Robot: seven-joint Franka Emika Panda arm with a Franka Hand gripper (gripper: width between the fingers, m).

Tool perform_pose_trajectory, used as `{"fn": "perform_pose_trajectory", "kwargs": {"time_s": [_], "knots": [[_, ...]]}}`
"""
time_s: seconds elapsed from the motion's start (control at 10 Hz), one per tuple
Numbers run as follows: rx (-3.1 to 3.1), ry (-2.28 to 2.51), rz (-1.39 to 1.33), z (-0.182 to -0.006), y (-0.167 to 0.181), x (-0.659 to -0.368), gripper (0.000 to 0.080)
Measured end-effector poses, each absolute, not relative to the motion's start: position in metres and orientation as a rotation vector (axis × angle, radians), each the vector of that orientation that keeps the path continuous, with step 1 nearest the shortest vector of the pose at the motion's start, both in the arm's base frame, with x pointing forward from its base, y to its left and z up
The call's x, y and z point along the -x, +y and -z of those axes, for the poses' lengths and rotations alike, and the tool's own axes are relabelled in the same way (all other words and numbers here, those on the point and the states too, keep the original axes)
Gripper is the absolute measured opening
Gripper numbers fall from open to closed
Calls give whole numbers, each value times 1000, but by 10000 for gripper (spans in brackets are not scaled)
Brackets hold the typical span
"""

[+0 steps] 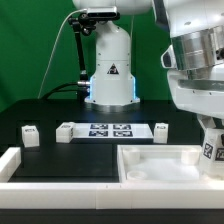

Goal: Assemble one leg

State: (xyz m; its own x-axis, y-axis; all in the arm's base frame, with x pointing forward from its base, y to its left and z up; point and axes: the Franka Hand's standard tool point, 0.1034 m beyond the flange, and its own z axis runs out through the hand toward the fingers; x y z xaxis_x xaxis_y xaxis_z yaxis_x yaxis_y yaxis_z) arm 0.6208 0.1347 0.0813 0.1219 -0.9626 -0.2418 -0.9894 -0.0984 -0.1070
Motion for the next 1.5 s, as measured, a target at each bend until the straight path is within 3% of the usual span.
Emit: {"fn": "perform_pose_trajectory", "kwargs": {"time_s": [0.2, 0.4, 1.5], "knots": [[2181, 1896, -159, -81, 135, -621, 310], [2274, 1792, -181, -82, 137, -621, 615], [3007, 189, 29, -81, 130, -626, 649]]}}
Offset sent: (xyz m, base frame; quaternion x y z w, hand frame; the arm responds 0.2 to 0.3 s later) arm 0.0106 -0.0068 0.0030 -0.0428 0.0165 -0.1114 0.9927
